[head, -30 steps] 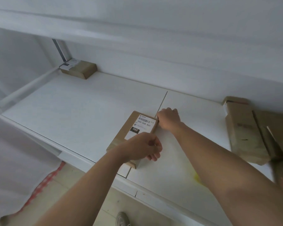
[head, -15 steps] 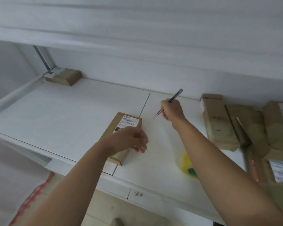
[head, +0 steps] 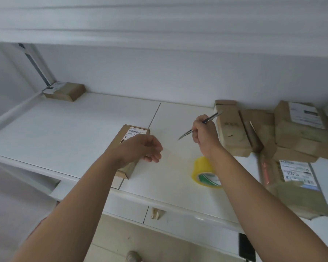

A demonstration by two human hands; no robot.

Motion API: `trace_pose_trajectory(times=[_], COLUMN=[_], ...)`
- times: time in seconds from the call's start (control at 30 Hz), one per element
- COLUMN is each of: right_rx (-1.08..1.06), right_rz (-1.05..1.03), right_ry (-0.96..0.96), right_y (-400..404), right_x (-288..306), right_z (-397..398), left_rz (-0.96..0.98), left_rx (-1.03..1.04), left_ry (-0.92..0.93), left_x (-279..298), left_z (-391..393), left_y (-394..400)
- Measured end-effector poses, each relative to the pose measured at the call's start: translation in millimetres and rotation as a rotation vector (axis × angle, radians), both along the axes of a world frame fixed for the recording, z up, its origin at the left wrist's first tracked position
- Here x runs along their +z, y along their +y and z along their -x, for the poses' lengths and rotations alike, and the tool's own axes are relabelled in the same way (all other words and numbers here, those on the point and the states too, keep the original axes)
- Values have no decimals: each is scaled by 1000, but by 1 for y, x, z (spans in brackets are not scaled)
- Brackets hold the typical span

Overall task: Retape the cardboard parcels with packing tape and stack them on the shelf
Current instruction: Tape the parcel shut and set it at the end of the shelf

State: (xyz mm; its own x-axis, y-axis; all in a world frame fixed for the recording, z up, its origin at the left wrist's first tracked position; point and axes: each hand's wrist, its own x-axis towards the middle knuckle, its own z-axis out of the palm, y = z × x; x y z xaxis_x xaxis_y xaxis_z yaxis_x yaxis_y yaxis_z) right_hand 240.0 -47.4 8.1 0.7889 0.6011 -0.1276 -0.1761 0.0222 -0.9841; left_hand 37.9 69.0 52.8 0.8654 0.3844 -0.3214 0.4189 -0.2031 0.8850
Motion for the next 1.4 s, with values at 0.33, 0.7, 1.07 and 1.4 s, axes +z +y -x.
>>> trace_pose_trajectory(times=[0.33,0.7,1.07,1.4], right_rx=[160,175,267,207], right_rz=[38,440,710,958], right_ry=[-207,-638,-627,-743], right_y=[-31,-113,-136,-138], right_x=[2,-27,-28,-4], right_z=[-2,-11,-9,9], left_rz=[-10,-88,105,168], left_rx=[66,204,202,270], left_ry=[-18,96,122,57], left_x=[-1,-52,-71,-70], left_z=[10,6,0,5], left_y=[-10,-13,-27,-30])
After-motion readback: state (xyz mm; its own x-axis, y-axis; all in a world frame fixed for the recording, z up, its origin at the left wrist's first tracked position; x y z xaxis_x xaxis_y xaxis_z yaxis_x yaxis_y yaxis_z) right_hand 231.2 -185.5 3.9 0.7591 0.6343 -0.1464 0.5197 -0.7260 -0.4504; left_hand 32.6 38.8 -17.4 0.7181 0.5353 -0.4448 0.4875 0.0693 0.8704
